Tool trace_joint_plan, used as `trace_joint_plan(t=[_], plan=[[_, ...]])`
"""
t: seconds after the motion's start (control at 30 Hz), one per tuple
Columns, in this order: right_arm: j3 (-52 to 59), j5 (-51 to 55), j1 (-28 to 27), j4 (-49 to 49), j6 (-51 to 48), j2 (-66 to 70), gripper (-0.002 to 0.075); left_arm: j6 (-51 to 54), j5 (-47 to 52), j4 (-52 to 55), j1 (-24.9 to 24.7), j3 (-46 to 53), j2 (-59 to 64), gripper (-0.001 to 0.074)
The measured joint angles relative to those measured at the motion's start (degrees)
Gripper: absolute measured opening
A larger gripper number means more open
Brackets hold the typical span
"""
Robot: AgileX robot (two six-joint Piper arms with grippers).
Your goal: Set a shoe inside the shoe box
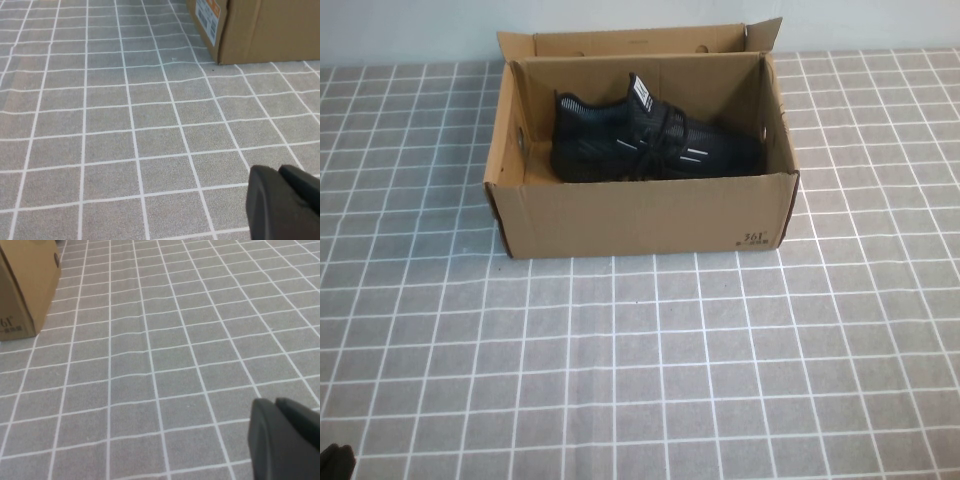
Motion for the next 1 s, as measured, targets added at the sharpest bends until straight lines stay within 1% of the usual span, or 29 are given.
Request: trace_joint_plan(t=[1.0], plan=[[0.00, 0.00, 0.00, 0.00, 0.00, 0.00, -0.0016, -0.21, 0.00, 0.00, 0.00, 0.00, 0.00, -0.0001]])
